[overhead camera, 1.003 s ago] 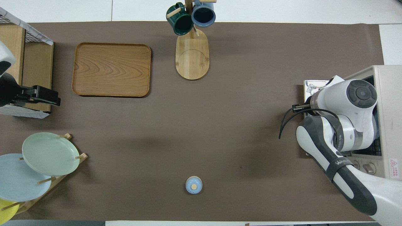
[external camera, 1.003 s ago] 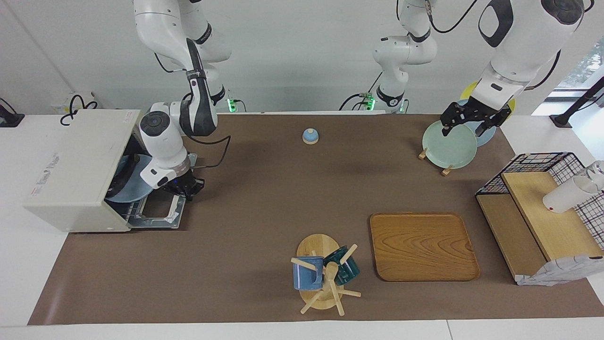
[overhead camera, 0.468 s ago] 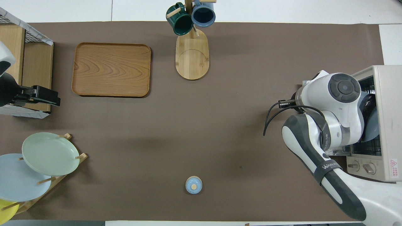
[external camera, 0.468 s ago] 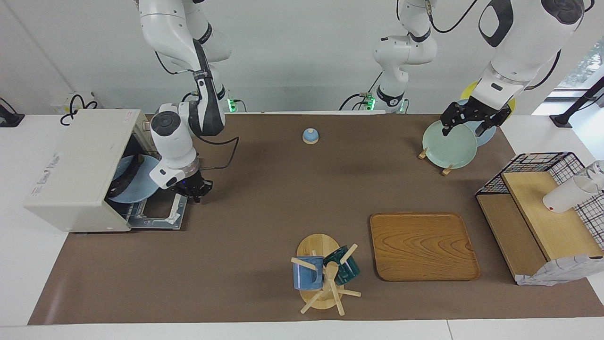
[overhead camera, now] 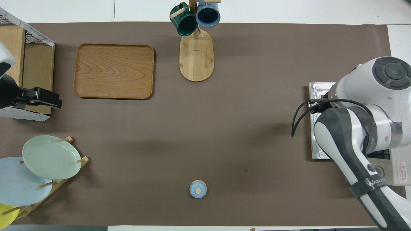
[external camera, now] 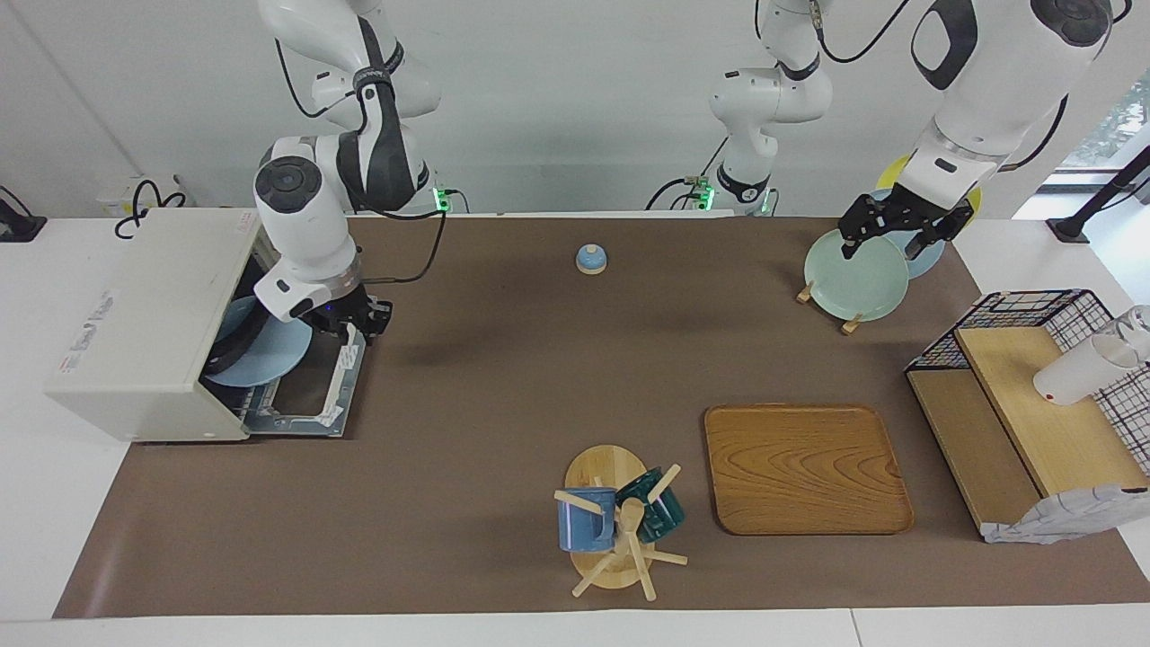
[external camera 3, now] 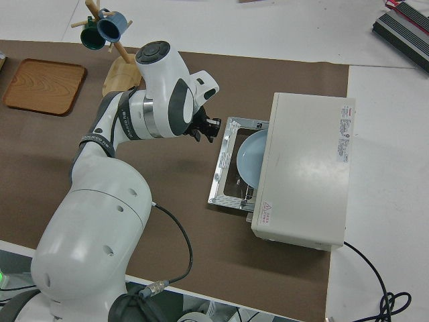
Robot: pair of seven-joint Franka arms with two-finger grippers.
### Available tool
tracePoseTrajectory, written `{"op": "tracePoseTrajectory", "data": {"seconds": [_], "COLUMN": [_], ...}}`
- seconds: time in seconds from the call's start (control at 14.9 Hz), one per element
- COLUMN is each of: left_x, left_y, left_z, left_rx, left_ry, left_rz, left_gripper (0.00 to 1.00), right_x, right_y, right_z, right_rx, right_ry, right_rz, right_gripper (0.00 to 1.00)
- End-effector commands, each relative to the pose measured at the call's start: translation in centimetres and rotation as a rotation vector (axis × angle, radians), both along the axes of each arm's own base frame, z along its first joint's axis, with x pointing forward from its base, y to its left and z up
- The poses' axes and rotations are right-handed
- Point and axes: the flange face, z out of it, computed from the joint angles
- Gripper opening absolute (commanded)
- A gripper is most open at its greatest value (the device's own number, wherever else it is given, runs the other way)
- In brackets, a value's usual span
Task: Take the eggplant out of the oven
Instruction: 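Close the right gripper on the purple eggplant inside the oven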
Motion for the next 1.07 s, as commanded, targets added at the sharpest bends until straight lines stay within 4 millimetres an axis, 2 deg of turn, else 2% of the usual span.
{"op": "tracePoseTrajectory", "data": {"seconds": [0.0, 0.13, 0.54, 0.8, 1.0], "left_x": [-0.2, -0.2, -0.2, -0.2, -0.2], "left_y": [0.2, 0.2, 0.2, 0.2, 0.2], "left_z": [0.3, 0.3, 0.3, 0.3, 0.3], "left_rx": [-0.002, -0.002, 0.000, -0.002, -0.002], "left_ry": [-0.003, -0.003, -0.003, -0.003, -0.003], "left_rz": [0.010, 0.010, 0.010, 0.010, 0.010], "left_gripper": [1.00, 1.00, 1.00, 1.00, 1.00], "right_x": [-0.6, -0.9, -1.0, -1.4, -2.3], "right_y": [-1.9, -2.3, -3.0, -6.3, -6.8], "right_z": [-0.9, -1.7, -1.2, -1.8, -3.0], "right_rx": [-0.013, -0.007, -0.028, -0.019, -0.015], "right_ry": [-0.002, -0.016, 0.028, 0.040, 0.019], "right_rz": [-0.002, 0.036, 0.131, 0.162, 0.162], "right_gripper": [0.40, 0.40, 0.39, 0.39, 0.39]}}
